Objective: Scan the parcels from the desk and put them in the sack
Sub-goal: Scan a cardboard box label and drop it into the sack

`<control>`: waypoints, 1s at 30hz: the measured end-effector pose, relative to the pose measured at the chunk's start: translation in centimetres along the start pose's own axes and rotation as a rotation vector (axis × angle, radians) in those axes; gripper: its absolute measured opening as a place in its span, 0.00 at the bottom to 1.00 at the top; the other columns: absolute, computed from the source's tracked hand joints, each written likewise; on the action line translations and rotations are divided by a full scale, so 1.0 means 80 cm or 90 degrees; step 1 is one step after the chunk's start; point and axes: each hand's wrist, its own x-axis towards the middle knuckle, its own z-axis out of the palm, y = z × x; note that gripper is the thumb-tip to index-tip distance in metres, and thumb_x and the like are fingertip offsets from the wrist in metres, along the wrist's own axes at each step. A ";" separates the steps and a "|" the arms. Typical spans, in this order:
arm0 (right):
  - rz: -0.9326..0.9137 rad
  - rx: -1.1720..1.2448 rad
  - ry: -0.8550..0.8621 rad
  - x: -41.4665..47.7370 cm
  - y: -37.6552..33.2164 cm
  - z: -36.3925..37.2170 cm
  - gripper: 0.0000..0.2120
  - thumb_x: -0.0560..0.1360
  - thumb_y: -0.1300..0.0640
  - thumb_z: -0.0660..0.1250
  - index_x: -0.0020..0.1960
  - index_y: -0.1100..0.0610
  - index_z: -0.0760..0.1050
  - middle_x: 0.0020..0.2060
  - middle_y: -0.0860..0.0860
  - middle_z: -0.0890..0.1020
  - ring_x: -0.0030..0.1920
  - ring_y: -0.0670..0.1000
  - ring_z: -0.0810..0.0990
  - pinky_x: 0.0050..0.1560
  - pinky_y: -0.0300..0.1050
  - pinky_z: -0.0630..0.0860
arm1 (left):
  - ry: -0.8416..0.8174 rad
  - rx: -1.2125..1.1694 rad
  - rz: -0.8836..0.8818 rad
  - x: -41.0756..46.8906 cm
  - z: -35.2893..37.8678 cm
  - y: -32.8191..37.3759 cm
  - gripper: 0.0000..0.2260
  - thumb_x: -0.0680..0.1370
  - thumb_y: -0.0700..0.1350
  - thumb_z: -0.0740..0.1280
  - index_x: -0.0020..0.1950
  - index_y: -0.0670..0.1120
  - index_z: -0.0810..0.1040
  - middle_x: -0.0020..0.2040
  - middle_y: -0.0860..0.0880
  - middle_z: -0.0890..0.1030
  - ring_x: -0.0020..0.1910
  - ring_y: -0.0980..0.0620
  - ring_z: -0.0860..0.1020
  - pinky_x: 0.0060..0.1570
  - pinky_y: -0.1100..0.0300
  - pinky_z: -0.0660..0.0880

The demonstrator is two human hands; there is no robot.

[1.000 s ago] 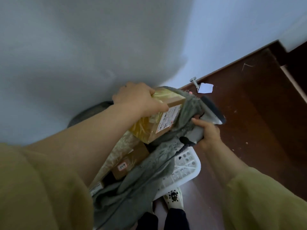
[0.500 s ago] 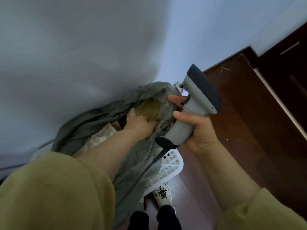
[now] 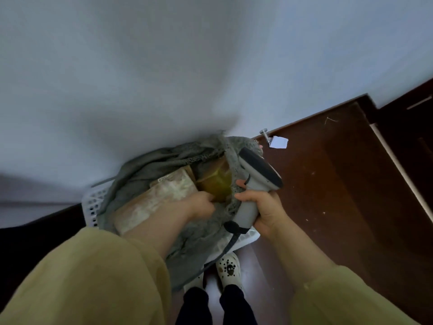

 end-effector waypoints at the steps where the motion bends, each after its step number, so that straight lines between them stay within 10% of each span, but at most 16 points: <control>1: 0.012 -0.025 0.029 0.001 0.004 -0.001 0.16 0.65 0.76 0.69 0.51 0.63 0.78 0.47 0.56 0.83 0.47 0.58 0.81 0.49 0.58 0.80 | 0.007 -0.012 -0.001 -0.006 0.002 -0.005 0.19 0.77 0.39 0.59 0.69 0.44 0.72 0.68 0.44 0.72 0.66 0.44 0.71 0.64 0.55 0.68; 16: 0.051 -0.170 -0.061 -0.094 0.018 0.055 0.19 0.68 0.73 0.71 0.57 0.61 0.76 0.49 0.60 0.82 0.48 0.61 0.82 0.51 0.59 0.80 | 0.287 -0.145 -0.015 -0.172 -0.022 -0.068 0.39 0.77 0.48 0.66 0.79 0.49 0.42 0.74 0.44 0.65 0.69 0.44 0.69 0.64 0.56 0.68; 21: 0.038 -0.246 -0.248 -0.172 0.015 0.128 0.07 0.75 0.68 0.67 0.52 0.62 0.77 0.31 0.58 0.83 0.28 0.53 0.81 0.32 0.45 0.78 | 0.440 -0.228 -0.055 -0.276 -0.025 -0.119 0.35 0.76 0.43 0.64 0.78 0.48 0.49 0.73 0.44 0.66 0.67 0.46 0.70 0.60 0.58 0.69; 30: -0.014 -0.398 -0.472 -0.310 0.053 0.285 0.10 0.72 0.72 0.65 0.52 0.63 0.75 0.29 0.59 0.80 0.24 0.51 0.76 0.27 0.41 0.74 | 0.693 -0.311 -0.231 -0.438 -0.008 -0.275 0.30 0.78 0.44 0.63 0.78 0.45 0.55 0.73 0.44 0.65 0.70 0.45 0.65 0.63 0.54 0.67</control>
